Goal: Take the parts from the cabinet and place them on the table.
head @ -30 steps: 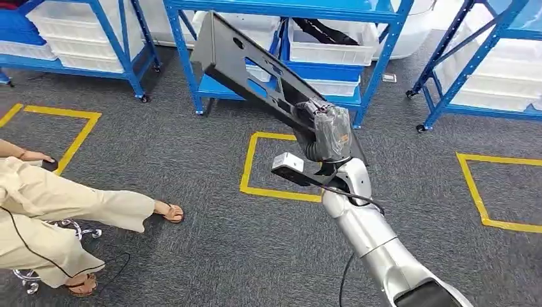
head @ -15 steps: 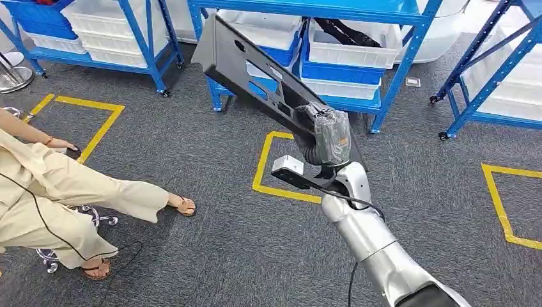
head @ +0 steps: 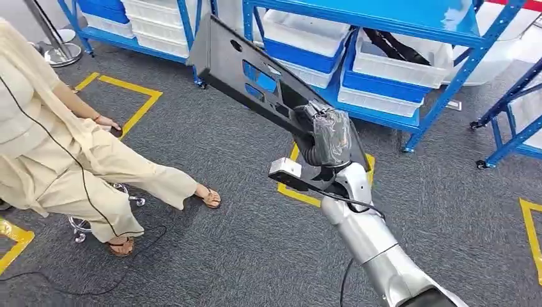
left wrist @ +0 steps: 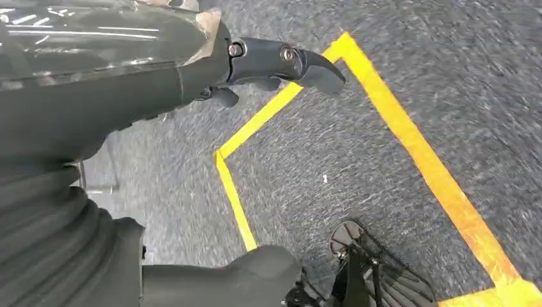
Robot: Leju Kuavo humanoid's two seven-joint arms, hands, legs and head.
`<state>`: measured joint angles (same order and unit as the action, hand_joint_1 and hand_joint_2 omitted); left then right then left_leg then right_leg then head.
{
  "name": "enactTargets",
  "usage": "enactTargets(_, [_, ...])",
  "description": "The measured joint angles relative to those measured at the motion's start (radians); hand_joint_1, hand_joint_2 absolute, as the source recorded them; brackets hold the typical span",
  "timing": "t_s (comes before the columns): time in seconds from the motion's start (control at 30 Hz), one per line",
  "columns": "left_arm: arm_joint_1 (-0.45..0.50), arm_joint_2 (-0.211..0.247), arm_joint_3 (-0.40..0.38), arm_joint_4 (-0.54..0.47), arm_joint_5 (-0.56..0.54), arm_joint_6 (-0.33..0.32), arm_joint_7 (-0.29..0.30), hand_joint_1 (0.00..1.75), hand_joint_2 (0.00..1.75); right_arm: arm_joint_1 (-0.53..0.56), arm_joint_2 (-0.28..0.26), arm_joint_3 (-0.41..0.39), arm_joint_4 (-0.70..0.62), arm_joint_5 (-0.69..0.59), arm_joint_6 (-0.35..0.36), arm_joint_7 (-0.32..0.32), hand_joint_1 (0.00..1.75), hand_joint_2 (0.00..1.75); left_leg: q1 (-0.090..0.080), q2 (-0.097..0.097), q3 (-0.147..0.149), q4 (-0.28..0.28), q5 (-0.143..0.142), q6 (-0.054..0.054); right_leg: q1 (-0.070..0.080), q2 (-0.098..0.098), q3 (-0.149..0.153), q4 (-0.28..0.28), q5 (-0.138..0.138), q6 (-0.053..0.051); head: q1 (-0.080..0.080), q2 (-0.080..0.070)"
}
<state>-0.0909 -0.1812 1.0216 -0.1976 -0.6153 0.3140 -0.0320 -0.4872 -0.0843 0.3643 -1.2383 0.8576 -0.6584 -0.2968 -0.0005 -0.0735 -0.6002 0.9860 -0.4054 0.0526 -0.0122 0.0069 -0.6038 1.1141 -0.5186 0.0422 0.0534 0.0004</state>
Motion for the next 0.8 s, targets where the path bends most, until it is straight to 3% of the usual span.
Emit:
enactTargets(0.03, [0.000, 0.000, 0.000, 0.000, 0.000, 0.000, 0.000, 0.00, 1.75, 0.000, 0.000, 0.000, -0.003, 0.002, 0.000, 0.002, 1.75, 1.75, 0.001, -0.009, -0.001, 0.001, 0.001, -0.002, 0.000, 0.029, 0.042, -0.088, 0.030, -0.002, 0.000, 0.000])
enactTargets(0.07, [-0.001, -0.003, 0.000, 0.000, 0.000, 0.000, 0.000, 0.00, 1.75, 0.001, 0.000, 0.000, -0.005, 0.003, 0.000, 0.002, 1.75, 1.75, -0.006, -0.018, -0.004, 0.007, 0.000, -0.007, 0.003, 0.057, 0.052, -0.123, 0.043, -0.013, -0.001, 0.000])
enactTargets(0.17, [0.003, -0.004, 0.000, 0.000, -0.002, 0.000, -0.001, 0.00, 1.75, 0.001, 0.001, 0.001, -0.014, 0.005, 0.000, 0.003, 1.75, 1.75, -0.001, -0.038, -0.011, 0.002, 0.005, -0.024, 0.013, 0.035, 0.056, -0.123, 0.051, -0.032, -0.001, 0.000])
enactTargets(0.2, [0.004, -0.003, 0.000, 0.000, -0.002, 0.000, -0.001, 0.00, 1.75, 0.001, 0.002, 0.002, -0.017, 0.005, 0.000, 0.005, 1.75, 1.75, -0.004, -0.046, -0.018, 0.004, 0.006, -0.030, -0.005, 0.024, 0.060, -0.131, 0.059, -0.042, -0.001, 0.000])
enactTargets(0.23, [0.006, 0.002, 0.000, 0.000, -0.002, 0.000, -0.001, 0.00, 1.75, 0.000, 0.004, 0.002, -0.021, 0.005, 0.001, 0.006, 1.75, 1.75, -0.001, -0.015, -0.022, 0.021, -0.004, -0.030, -0.011, 0.014, 0.062, -0.135, 0.063, -0.046, 0.000, 0.000])
enactTargets(0.27, [0.005, 0.000, 0.000, 0.000, -0.002, 0.000, -0.001, 0.00, 1.75, 0.001, 0.006, 0.001, -0.023, 0.005, 0.002, 0.008, 1.75, 1.75, -0.003, 0.029, -0.041, 0.064, -0.038, -0.035, -0.011, 0.006, 0.063, -0.136, 0.063, -0.059, -0.005, 0.000])
enactTargets(0.3, [0.004, 0.000, 0.000, 0.000, -0.002, 0.000, -0.002, 0.00, 1.75, 0.002, 0.006, 0.001, -0.024, 0.005, 0.002, 0.009, 1.75, 1.75, 0.003, 0.051, -0.081, 0.147, -0.084, -0.044, -0.010, -0.003, 0.064, -0.136, 0.062, -0.063, -0.008, 0.000])
enactTargets(0.37, [0.003, 0.000, 0.000, 0.000, -0.002, 0.000, -0.003, 0.00, 1.75, 0.004, 0.006, 0.002, -0.024, 0.005, 0.003, 0.010, 1.75, 1.75, 0.011, 0.059, -0.133, 0.251, -0.130, -0.053, -0.008, -0.016, 0.063, -0.135, 0.062, -0.063, -0.008, 0.000])
enactTargets(0.4, [0.004, 0.000, 0.000, 0.000, -0.002, 0.000, -0.003, 0.00, 1.75, 0.007, 0.006, 0.002, -0.024, 0.005, 0.003, 0.011, 1.75, 1.75, 0.016, 0.062, -0.165, 0.313, -0.148, -0.061, -0.008, -0.028, 0.062, -0.135, 0.061, -0.062, -0.008, 0.000])
enactTargets(0.43, [0.004, 0.000, 0.000, 0.000, -0.002, 0.000, -0.003, 0.00, 1.75, 0.011, 0.006, 0.002, -0.024, 0.006, 0.003, 0.013, 1.75, 1.75, 0.022, 0.066, -0.173, 0.327, -0.143, -0.066, -0.008, -0.038, 0.062, -0.135, 0.061, -0.062, -0.008, 0.000])
enactTargets(0.47, [0.005, 0.001, 0.000, 0.000, -0.003, -0.001, -0.004, 0.00, 1.75, 0.014, 0.006, 0.002, -0.024, 0.009, 0.003, 0.013, 1.75, 1.75, 0.029, 0.072, -0.152, 0.282, -0.112, -0.072, -0.010, -0.049, 0.062, -0.135, 0.060, -0.061, -0.008, 0.000])
enactTargets(0.5, [0.005, 0.002, 0.000, 0.000, -0.003, -0.002, -0.004, 0.00, 1.75, 0.014, 0.006, 0.002, -0.025, 0.011, 0.002, 0.015, 1.75, 1.75, 0.034, 0.081, -0.104, 0.193, -0.069, -0.076, -0.012, -0.058, 0.063, -0.134, 0.058, -0.057, -0.008, 0.000])
enactTargets(0.53, [0.004, 0.004, 0.000, 0.000, -0.005, -0.003, -0.005, 0.00, 1.75, 0.014, 0.006, 0.002, -0.027, 0.012, 0.002, 0.016, 1.75, 1.75, 0.038, 0.104, -0.037, 0.080, -0.028, -0.080, -0.015, -0.066, 0.065, -0.132, 0.054, -0.050, -0.008, 0.000])
enactTargets(0.57, [0.003, 0.001, 0.000, 0.000, -0.007, -0.005, -0.006, 0.00, 1.75, 0.014, 0.006, 0.001, -0.033, 0.014, 0.001, 0.017, 1.75, 1.75, 0.038, 0.141, 0.001, 0.015, -0.021, -0.080, -0.007, -0.072, 0.067, -0.129, 0.050, -0.043, -0.009, 0.000])
enactTargets(0.6, [0.001, 0.001, 0.000, 0.000, -0.009, -0.008, -0.006, 0.00, 1.75, 0.017, 0.005, -0.001, -0.038, 0.015, 0.000, 0.018, 1.75, 1.75, 0.031, 0.138, 0.000, 0.021, -0.022, -0.076, 0.000, -0.075, 0.065, -0.128, 0.046, -0.036, -0.010, 0.000])
enactTargets(0.63, [0.000, 0.001, 0.000, 0.000, -0.011, -0.008, -0.007, 0.00, 1.75, 0.016, 0.002, -0.003, -0.041, 0.019, 0.000, 0.018, 1.75, 1.75, 0.030, 0.122, -0.003, 0.020, -0.020, -0.065, 0.001, -0.081, 0.069, -0.127, 0.045, -0.028, 0.000, 0.000])
enactTargets(0.73, [0.001, 0.002, 0.000, 0.000, -0.013, -0.009, -0.008, 0.00, 1.75, 0.020, 0.003, -0.001, -0.049, 0.023, -0.002, 0.022, 1.75, 1.75, 0.017, 0.101, -0.009, 0.020, -0.019, -0.044, 0.002, -0.101, 0.074, -0.135, 0.047, -0.007, -0.001, 0.000])
enactTargets(0.77, [0.001, 0.002, 0.000, 0.000, -0.014, -0.009, -0.008, 0.00, 1.75, 0.022, 0.003, -0.002, -0.055, 0.025, -0.002, 0.024, 1.75, 1.75, 0.023, 0.091, -0.001, 0.007, -0.009, -0.030, 0.004, -0.099, 0.069, -0.128, 0.040, 0.002, 0.001, 0.000])
enactTargets(0.8, [0.002, 0.001, 0.000, 0.000, -0.014, -0.009, -0.008, 0.00, 1.75, 0.024, 0.000, -0.003, -0.057, 0.026, -0.002, 0.026, 1.75, 1.75, 0.020, 0.086, 0.001, 0.003, -0.006, -0.024, -0.005, -0.059, 0.061, -0.101, 0.024, 0.002, 0.002, 0.000])
